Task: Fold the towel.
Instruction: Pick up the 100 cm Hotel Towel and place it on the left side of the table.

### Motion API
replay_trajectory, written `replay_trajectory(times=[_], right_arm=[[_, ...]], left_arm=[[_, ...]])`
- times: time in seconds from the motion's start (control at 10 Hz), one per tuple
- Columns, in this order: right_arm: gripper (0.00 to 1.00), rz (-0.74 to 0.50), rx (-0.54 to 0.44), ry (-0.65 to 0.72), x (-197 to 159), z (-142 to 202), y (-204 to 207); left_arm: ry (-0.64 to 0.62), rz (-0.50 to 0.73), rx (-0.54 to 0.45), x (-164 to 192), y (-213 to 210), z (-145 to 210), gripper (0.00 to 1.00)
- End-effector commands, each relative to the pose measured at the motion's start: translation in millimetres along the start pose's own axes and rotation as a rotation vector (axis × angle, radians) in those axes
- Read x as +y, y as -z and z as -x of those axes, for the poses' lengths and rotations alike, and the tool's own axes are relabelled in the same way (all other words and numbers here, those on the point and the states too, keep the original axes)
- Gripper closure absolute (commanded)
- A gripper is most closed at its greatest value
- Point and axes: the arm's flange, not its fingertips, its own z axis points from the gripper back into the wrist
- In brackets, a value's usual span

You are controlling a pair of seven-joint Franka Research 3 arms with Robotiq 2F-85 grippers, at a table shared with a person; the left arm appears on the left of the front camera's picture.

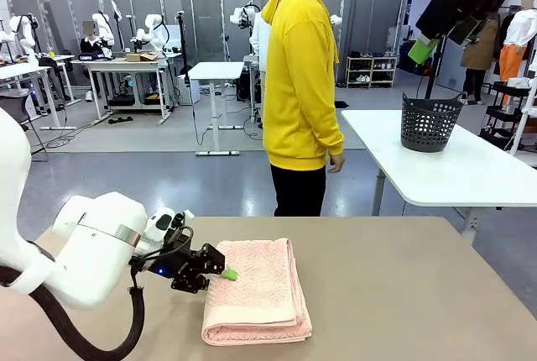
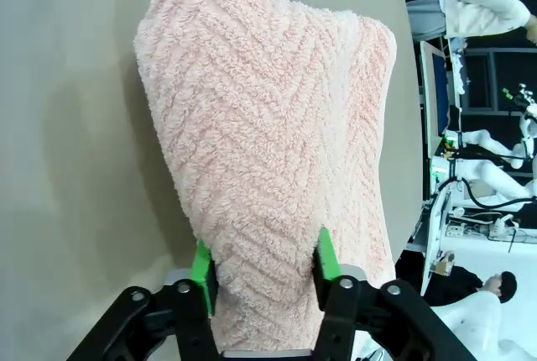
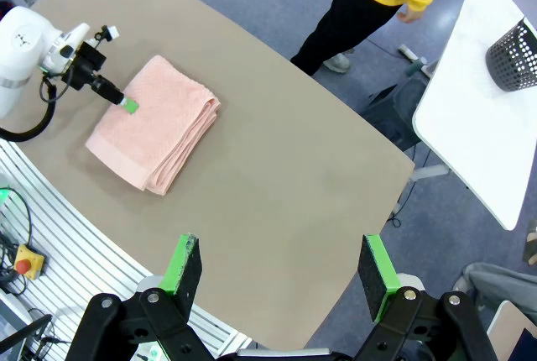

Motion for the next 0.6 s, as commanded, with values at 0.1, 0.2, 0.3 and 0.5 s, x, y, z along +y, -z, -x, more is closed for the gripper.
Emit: replay_trajectory(times=[0.1, 0.2, 0.3, 0.5], right_arm=[[0.06, 0.005, 0.007, 0.005, 0.0, 0.1, -0.8], [0.06, 0.005, 0.007, 0.005, 0.0, 0.1, -0.8], [0.06, 0.005, 0.007, 0.005, 0.0, 0.1, -0.8], [0.06, 0.005, 0.007, 0.005, 0.0, 0.1, -0.8]], left_arm=[[0.017, 0.034, -0.028, 3.4, 2.8, 0.6, 1.0], [0.02, 0.033, -0.023, 2.8, 3.8, 1.3, 1.0], [0.024, 0.034, -0.027, 1.6, 2.7, 1.5, 1.0], [0.025, 0.033, -0.036, -0.3, -1.7, 2.2, 1.0]])
